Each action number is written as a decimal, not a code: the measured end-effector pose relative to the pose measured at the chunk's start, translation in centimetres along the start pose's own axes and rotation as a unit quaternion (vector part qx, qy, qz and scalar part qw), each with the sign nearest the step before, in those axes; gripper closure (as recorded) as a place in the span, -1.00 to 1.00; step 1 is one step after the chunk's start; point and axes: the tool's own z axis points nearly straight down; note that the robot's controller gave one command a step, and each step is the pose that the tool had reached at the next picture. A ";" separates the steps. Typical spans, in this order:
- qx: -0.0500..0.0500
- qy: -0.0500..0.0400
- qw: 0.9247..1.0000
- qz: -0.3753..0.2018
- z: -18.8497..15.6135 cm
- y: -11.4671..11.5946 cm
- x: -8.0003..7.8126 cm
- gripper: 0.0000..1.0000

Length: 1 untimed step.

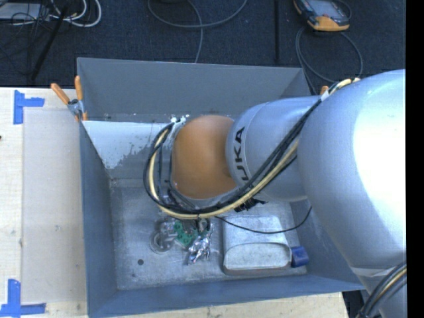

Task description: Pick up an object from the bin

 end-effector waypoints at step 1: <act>0.003 -0.008 0.990 -0.144 -15.6 -2.0 7.1 1.00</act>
Offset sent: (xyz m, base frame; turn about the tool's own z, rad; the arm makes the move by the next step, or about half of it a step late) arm -0.0678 -0.0255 0.1544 -0.2884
